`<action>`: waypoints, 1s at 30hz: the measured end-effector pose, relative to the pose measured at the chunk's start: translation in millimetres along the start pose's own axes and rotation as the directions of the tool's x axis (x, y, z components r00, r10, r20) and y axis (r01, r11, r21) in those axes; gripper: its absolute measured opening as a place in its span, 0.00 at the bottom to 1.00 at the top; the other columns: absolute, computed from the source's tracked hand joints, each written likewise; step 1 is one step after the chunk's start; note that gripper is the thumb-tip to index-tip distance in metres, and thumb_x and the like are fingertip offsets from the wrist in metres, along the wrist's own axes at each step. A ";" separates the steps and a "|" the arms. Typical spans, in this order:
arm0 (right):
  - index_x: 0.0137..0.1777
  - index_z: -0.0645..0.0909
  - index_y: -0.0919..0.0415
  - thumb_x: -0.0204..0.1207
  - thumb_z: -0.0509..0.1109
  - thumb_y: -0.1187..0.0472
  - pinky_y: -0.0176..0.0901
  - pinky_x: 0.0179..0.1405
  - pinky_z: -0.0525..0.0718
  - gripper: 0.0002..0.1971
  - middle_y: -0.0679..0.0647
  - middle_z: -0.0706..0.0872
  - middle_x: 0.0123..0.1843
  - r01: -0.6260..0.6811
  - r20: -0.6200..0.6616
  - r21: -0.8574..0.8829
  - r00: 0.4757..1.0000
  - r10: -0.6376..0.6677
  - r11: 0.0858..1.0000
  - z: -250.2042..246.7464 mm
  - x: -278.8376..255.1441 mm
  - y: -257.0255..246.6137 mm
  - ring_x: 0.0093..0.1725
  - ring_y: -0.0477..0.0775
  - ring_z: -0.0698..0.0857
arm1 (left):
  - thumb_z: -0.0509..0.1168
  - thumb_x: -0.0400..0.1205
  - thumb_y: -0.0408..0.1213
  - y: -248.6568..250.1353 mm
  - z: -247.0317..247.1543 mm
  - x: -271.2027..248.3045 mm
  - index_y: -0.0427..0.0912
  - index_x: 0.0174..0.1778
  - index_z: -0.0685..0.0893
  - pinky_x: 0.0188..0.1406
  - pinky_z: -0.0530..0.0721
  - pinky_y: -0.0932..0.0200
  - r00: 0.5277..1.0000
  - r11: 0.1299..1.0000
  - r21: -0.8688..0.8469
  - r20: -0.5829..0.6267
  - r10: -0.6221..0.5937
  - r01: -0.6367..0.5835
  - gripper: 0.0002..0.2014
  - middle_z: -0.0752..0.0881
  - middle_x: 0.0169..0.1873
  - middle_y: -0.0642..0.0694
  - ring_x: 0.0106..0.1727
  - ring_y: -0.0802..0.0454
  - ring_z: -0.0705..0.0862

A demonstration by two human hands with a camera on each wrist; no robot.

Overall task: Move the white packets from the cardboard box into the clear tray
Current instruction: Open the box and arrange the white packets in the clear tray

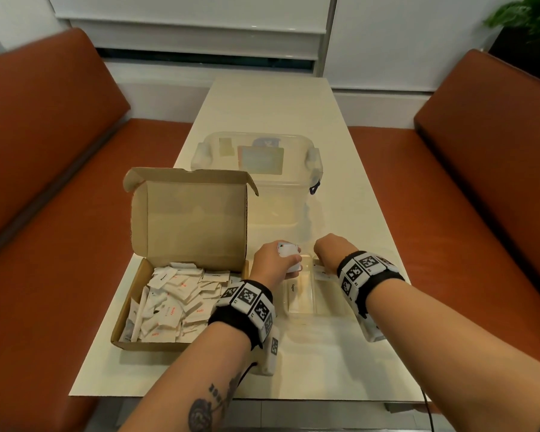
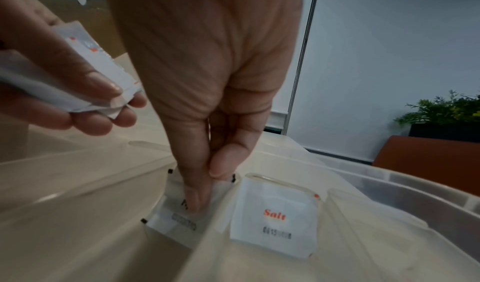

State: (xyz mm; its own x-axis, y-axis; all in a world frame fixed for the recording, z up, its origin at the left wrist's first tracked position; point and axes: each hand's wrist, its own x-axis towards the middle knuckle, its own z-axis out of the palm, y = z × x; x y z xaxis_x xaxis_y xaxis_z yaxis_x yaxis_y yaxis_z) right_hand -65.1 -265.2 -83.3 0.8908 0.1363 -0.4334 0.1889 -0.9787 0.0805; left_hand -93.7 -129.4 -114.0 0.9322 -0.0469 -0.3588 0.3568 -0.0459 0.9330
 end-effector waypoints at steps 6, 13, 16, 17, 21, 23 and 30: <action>0.51 0.81 0.67 0.76 0.66 0.70 0.43 0.48 0.80 0.06 0.60 0.84 0.51 0.079 -0.152 0.211 0.987 -0.047 0.974 -4.3 -5.1 3.3 0.48 0.59 0.83 | 0.72 0.75 0.25 0.3 0.0 0.8 0.35 0.50 0.85 0.46 0.90 0.47 1.000 1.000 0.002 -0.010 -0.014 0.014 0.09 0.84 0.51 0.32 0.51 0.35 0.87; 0.48 0.82 0.62 0.71 0.77 0.65 0.34 0.32 0.86 0.09 0.56 0.85 0.43 0.214 -0.207 0.723 0.974 -0.090 0.657 -17.1 -19.6 0.1 0.31 0.47 0.83 | 0.75 0.74 0.29 6.2 0.5 2.2 0.32 0.66 0.75 0.30 0.89 0.60 0.994 0.970 -0.226 -0.038 -0.101 0.090 0.26 0.84 0.56 0.31 0.42 0.43 0.89; 0.57 0.79 0.59 0.67 0.79 0.65 0.44 0.37 0.90 0.20 0.56 0.83 0.46 0.239 -0.229 0.747 0.969 -0.098 0.620 -15.1 -25.0 -3.6 0.34 0.52 0.85 | 0.74 0.75 0.32 11.9 1.4 1.3 0.33 0.63 0.78 0.32 0.89 0.60 0.996 0.964 -0.254 -0.011 -0.087 0.081 0.21 0.87 0.48 0.35 0.38 0.47 0.90; 0.59 0.79 0.57 0.67 0.79 0.66 0.47 0.38 0.90 0.21 0.57 0.83 0.46 0.248 -0.254 0.736 0.964 -0.084 0.629 -13.9 -26.3 -4.3 0.36 0.54 0.86 | 0.73 0.76 0.34 13.0 2.3 0.6 0.33 0.59 0.81 0.34 0.89 0.60 0.997 0.964 -0.256 0.017 -0.071 0.073 0.17 0.88 0.47 0.34 0.39 0.47 0.90; 0.61 0.81 0.58 0.68 0.78 0.64 0.46 0.37 0.89 0.20 0.61 0.86 0.47 0.234 -0.302 0.720 0.953 -0.010 0.653 -10.3 -26.4 -1.0 0.35 0.55 0.86 | 0.68 0.81 0.43 17.9 3.6 -3.5 0.35 0.55 0.83 0.41 0.91 0.57 0.993 0.951 -0.294 0.088 -0.079 0.102 0.15 0.87 0.50 0.33 0.45 0.42 0.89; 0.64 0.81 0.60 0.70 0.78 0.63 0.44 0.39 0.89 0.22 0.61 0.87 0.47 0.195 -0.278 0.744 0.960 0.031 0.640 -9.1 -25.3 1.8 0.34 0.54 0.86 | 0.65 0.83 0.41 19.9 3.7 -5.1 0.33 0.58 0.80 0.39 0.90 0.57 0.989 0.928 -0.346 0.094 -0.115 0.141 0.14 0.84 0.53 0.33 0.46 0.41 0.87; 0.52 0.88 0.67 0.75 0.72 0.67 0.31 0.33 0.87 0.08 0.60 0.89 0.39 0.200 -0.308 0.822 0.944 0.121 0.533 -6.5 -23.7 10.2 0.31 0.49 0.85 | 0.60 0.85 0.29 18.9 5.3 -10.4 0.35 0.58 0.76 0.33 0.90 0.57 0.989 0.915 -0.376 0.084 -0.124 0.147 0.07 0.80 0.60 0.28 0.50 0.34 0.87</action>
State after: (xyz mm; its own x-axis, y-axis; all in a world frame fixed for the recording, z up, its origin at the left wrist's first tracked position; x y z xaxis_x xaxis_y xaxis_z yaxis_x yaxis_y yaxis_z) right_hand -81.6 -277.4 -66.4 0.9907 0.0580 -0.1229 -0.0607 -0.6206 -0.7818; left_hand -97.0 -135.1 -92.7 0.8723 -0.1241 -0.4729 0.4859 0.3267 0.8106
